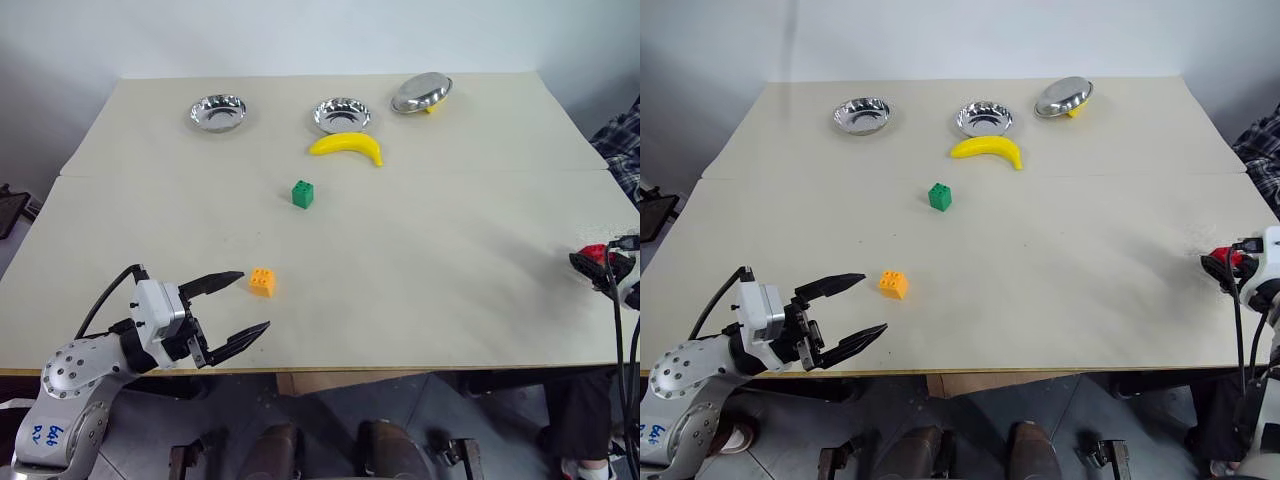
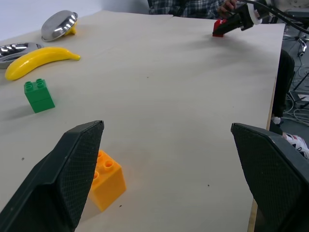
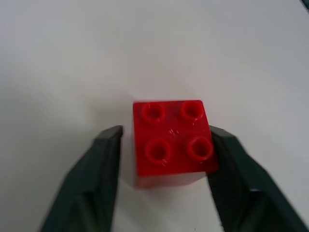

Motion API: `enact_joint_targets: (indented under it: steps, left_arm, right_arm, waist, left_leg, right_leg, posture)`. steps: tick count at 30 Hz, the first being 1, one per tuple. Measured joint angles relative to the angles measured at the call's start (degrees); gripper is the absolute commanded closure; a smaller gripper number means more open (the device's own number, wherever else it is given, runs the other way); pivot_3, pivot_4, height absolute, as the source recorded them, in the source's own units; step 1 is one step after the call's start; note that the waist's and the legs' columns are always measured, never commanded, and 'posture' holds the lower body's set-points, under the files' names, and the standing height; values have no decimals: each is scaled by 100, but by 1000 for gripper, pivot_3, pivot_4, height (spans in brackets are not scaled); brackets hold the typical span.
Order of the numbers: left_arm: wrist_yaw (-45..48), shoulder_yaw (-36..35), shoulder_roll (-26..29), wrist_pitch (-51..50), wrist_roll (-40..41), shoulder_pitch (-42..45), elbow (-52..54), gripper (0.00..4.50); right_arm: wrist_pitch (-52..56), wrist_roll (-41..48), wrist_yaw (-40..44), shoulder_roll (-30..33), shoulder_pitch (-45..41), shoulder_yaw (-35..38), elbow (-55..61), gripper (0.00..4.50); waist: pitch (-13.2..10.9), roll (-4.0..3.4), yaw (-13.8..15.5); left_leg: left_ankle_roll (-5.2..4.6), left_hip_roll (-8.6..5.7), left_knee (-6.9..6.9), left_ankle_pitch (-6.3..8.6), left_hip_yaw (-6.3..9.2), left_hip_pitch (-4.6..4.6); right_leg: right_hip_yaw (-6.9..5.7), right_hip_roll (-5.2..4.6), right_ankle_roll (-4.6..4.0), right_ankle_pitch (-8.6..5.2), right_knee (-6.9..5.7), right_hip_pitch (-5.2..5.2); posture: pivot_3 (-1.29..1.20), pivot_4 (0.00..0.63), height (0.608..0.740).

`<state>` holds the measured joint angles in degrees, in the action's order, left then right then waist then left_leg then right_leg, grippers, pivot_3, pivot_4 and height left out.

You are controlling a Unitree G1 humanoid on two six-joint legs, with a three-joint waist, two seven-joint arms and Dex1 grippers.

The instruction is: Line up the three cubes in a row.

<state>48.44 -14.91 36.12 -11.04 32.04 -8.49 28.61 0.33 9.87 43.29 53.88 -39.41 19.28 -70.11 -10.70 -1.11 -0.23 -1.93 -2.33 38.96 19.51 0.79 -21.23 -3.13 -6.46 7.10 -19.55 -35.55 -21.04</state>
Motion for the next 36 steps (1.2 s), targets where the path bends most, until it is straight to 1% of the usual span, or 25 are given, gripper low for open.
enact_joint_targets:
  steps: [3, 7, 10, 13, 15, 16, 18, 20, 24, 27, 31, 36]
  left_arm:
    - [-14, -20, 0, 1, -1, -24, 3, 0]
    - [-14, -32, 0, 12, -1, -67, 4, 0]
    - [11, -95, 5, 32, -1, -123, -6, 0]
    - [230, -223, 101, 130, -1, -220, -110, 0]
    - [395, -271, 148, 184, -2, -253, -306, 0]
    - [465, -279, 166, 201, -2, -262, -394, 0]
    - [633, -285, 222, 269, -5, -269, -574, 0]
    - [766, -278, 224, 372, -8, -213, -697, 0]
    - [954, -163, 223, 488, -8, -89, -717, 0]
    - [1193, 50, 223, 556, 2, 53, -706, 0]
    - [1326, 123, 268, 483, 115, 205, -685, 0]
    - [1489, 146, 271, 486, 156, 275, -746, 0]
  right_arm:
    - [-28, -34, 319, 104, 31, -28, -12, 3001]
    - [-157, 64, 1098, 197, 55, 3, 19, 3001]
    - [-406, 124, 2258, 178, 60, -170, 509, 3001]
    - [-551, 166, 3671, 137, 82, -674, 1492, 3001]
    - [-669, 222, 4260, 80, 166, -1012, 2059, 3001]
    - [-721, 297, 4391, 47, 216, -1169, 2284, 3001]
    - [-756, 551, 4450, 26, 280, -1723, 2798, 3001]
    - [-728, 778, 4456, 17, 214, -2261, 3058, 3001]
    - [-788, 1014, 4463, 29, 56, -3028, 3147, 3001]
    - [-1086, 1144, 4482, 43, 3, -3637, 3143, 3001]
    - [-1520, 1204, 4509, 43, -134, -4119, 2924, 3001]
    - [-1781, 1234, 4528, 11, -350, -4270, 2515, 3001]
  waist:
    - [0, 0, 4]
    - [0, 0, -5]
    - [-3, -5, -28]
    - [-3, -5, -66]
    - [-3, -5, -59]
    - [-4, -4, -56]
    - [-4, -4, -34]
    - [-4, -4, 4]
    - [-5, -3, 30]
    - [-5, -3, 10]
    - [-5, -2, -2]
    - [-5, -2, 1]
  left_leg:
    - [0, 0, 0, 0, 1, -1]
    - [0, 1, 0, 0, 0, 0]
    - [1, 4, -2, 0, -5, 1]
    - [5, 8, -2, 2, 2, 3]
    - [6, 7, 0, 3, 7, 3]
    - [5, 7, 0, 3, 8, 2]
    - [5, 4, 3, 3, 10, 1]
    - [5, 3, 5, 3, 14, 1]
    - [6, 0, 7, 4, 21, -4]
    - [7, 1, 4, 4, 21, -5]
    - [7, 2, 5, 4, 20, -5]
    - [7, 2, 6, 4, 21, -5]
  right_leg:
    - [0, 0, 0, 0, 0, 0]
    - [0, 0, 0, 0, 2, 1]
    - [0, 1, 0, 0, 1, -1]
    - [-6, 4, 0, 0, -3, -1]
    - [-9, 4, 0, 0, -4, -1]
    - [-9, 3, 0, 0, -4, 0]
    - [-9, -1, 0, 0, -4, -3]
    - [-10, -3, 0, 0, -3, -2]
    - [-19, -7, 0, 0, -2, -2]
    - [-25, -7, 0, 0, -2, -6]
    - [-28, -7, 0, 0, -4, -6]
    - [-32, -7, 0, 0, -4, -5]
  posture:
    - [0, 150, 740]
    - [0, 150, 740]
    - [0, 150, 740]
    - [0, 150, 740]
    - [0, 150, 740]
    - [0, 150, 740]
    - [0, 150, 740]
    - [0, 150, 740]
    - [0, 150, 740]
    - [0, 150, 740]
    - [0, 150, 740]
    - [0, 150, 740]
